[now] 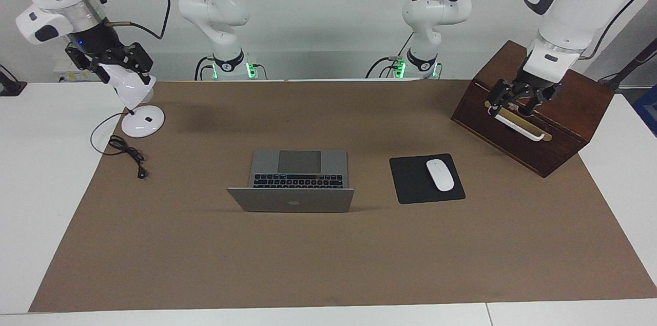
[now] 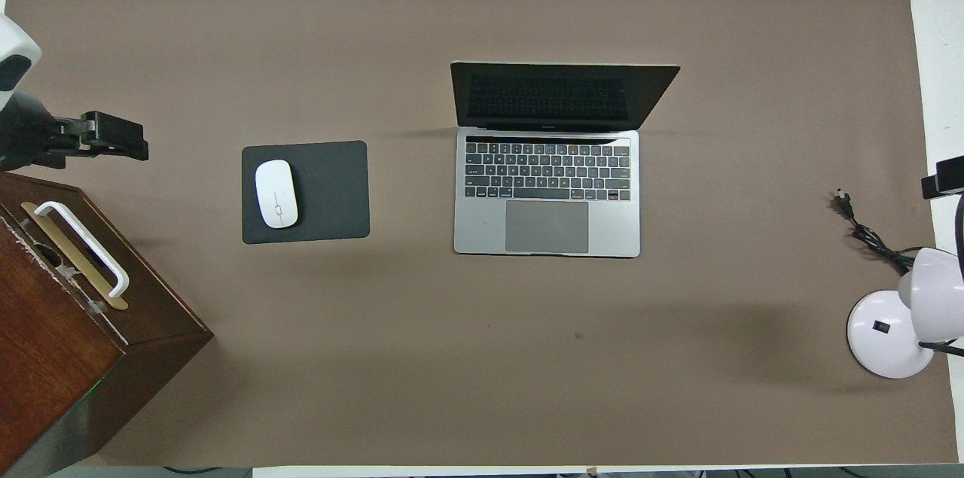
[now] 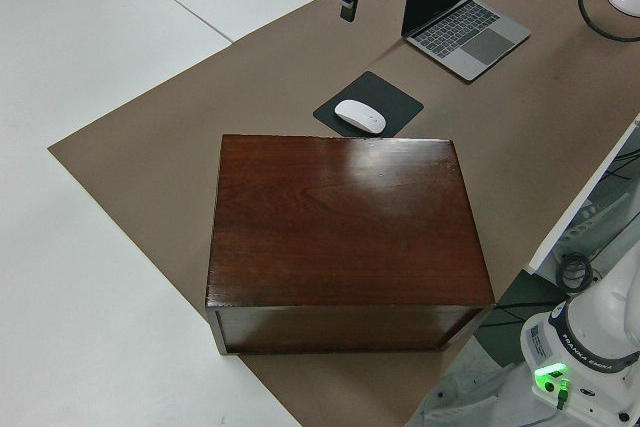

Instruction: Close laptop with both arms

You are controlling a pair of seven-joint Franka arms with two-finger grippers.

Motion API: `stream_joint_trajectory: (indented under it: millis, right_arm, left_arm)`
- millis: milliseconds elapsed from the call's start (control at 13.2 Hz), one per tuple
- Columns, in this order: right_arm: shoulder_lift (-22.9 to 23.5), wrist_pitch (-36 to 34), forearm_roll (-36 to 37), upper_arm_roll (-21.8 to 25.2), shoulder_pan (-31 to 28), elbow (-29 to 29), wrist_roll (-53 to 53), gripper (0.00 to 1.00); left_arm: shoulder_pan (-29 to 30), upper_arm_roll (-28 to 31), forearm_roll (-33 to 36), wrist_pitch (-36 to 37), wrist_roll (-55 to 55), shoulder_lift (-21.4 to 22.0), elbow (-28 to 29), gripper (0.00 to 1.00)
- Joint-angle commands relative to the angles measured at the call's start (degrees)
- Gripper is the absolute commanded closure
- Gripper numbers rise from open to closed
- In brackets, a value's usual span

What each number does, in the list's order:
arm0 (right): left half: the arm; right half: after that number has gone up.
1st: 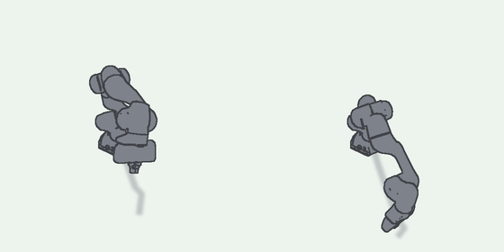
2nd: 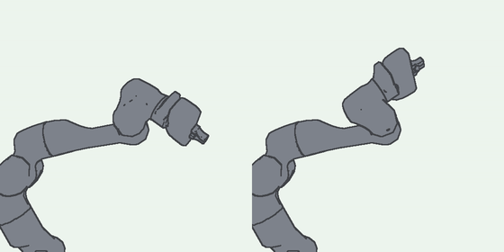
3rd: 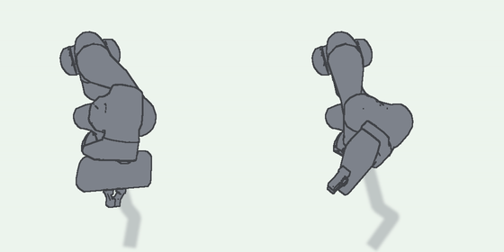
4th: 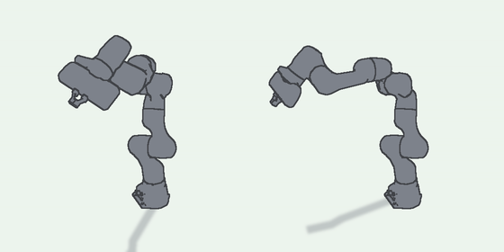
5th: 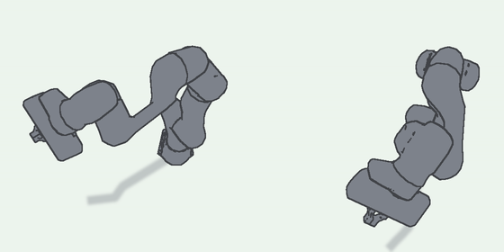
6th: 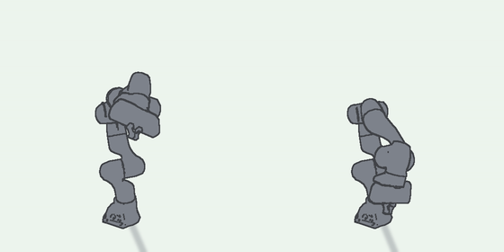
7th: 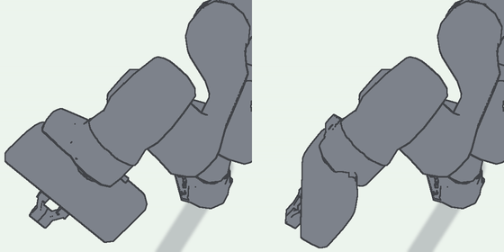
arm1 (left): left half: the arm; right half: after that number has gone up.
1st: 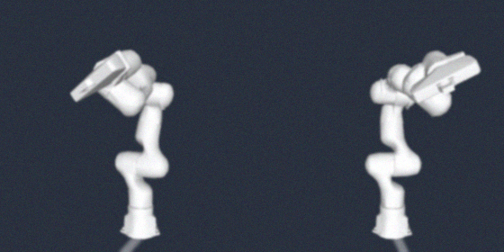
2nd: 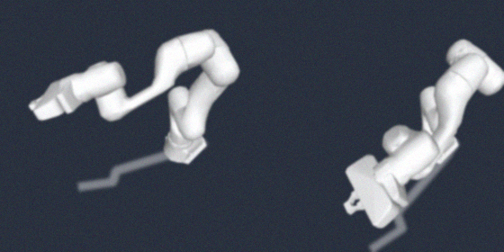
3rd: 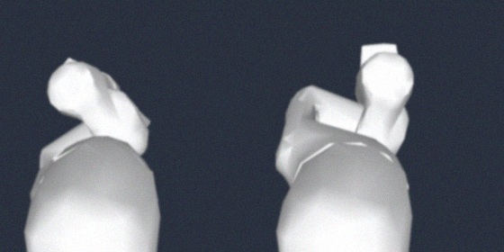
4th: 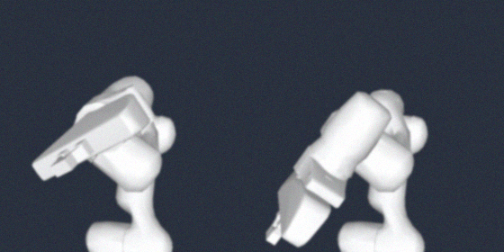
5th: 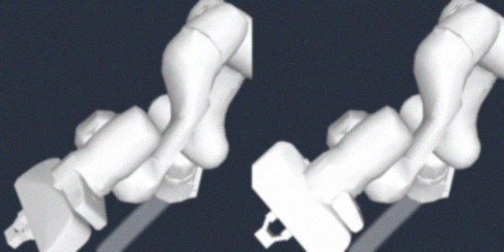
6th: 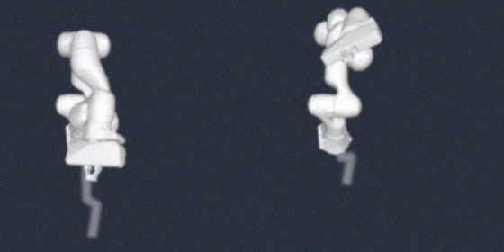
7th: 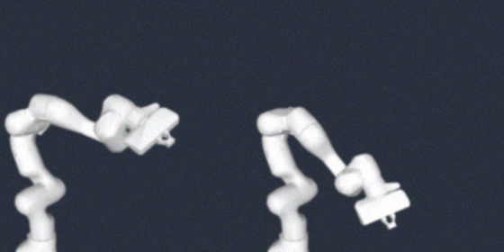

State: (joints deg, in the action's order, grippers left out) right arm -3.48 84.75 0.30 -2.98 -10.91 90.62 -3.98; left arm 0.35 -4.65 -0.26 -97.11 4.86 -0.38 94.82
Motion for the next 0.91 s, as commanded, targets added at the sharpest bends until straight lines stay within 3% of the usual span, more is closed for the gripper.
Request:
stream_joint_trajectory:
  millis: [0, 152, 380, 684, 835]
  right_arm:
    - [-1.44, 0.76, -1.09, -1.15, -1.57, 1.66, 0.73, 0.00]
    - [-1.44, 1.90, -1.09, -1.15, -1.48, 1.75, 0.73, 0.00]
    - [-0.48, 9.17, -1.27, -1.15, -1.04, 1.93, 0.55, 0.00]
    - [4.96, 16.22, -2.41, -1.07, -0.43, 0.70, 0.37, 0.00]
    - [10.13, 16.50, -2.15, -0.81, 1.32, -4.64, 0.46, 0.00]
  left_arm:
    - [-1.75, 0.17, 0.52, -0.27, 0.06, 2.58, 3.70, 0.00]
    - [-2.37, 0.17, 0.52, 0.08, -0.03, 3.02, 4.41, 0.00]
    - [-4.92, 0.17, 0.52, 0.17, -0.03, 3.81, 5.64, 0.00]
    - [-5.53, 0.08, 0.52, 2.45, 1.63, 4.07, 5.47, 0.00]
    - [-5.62, 0.08, 0.52, 2.80, 6.63, 4.16, 5.47, 0.00]
